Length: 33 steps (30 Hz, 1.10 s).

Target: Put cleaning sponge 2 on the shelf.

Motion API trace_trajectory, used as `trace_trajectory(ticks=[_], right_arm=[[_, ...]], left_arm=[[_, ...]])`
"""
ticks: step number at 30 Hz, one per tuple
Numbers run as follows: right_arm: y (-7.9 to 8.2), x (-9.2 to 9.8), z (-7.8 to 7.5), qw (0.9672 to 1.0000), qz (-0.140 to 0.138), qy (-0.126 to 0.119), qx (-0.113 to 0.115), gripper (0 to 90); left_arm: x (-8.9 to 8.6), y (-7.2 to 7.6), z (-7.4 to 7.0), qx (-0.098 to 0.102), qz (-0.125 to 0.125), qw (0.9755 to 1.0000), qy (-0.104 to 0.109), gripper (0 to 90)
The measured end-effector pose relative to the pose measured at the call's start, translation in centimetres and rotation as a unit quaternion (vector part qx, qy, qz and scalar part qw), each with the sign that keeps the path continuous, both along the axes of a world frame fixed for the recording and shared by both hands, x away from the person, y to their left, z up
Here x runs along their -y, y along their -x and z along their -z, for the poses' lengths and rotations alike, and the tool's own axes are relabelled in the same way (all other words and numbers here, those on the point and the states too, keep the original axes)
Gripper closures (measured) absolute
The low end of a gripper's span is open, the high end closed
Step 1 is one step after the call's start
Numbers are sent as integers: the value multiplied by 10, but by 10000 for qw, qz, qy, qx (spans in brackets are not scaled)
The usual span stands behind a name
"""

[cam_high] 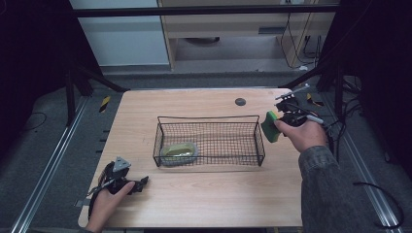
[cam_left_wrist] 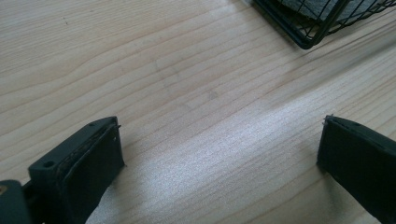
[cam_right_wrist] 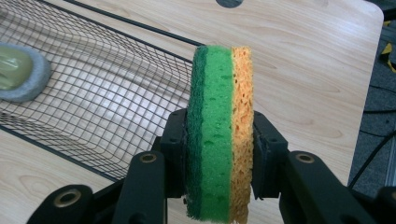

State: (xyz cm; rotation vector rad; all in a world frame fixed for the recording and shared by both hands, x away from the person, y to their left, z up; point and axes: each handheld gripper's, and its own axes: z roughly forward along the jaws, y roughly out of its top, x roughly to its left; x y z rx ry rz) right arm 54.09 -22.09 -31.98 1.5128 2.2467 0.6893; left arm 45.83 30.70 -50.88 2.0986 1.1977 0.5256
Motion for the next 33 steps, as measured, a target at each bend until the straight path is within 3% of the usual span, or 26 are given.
trace_trajectory(ticks=[11, 33], right_arm=[[-2, -18, -12, 9994, -305, -52, 135, 634], [-18, -40, 6, 9988, -472, -19, 131, 637]], left_arm=[[0, 0, 0, 1, -1, 10000, 2, 0], [0, 0, 0, 1, -1, 10000, 2, 0]])
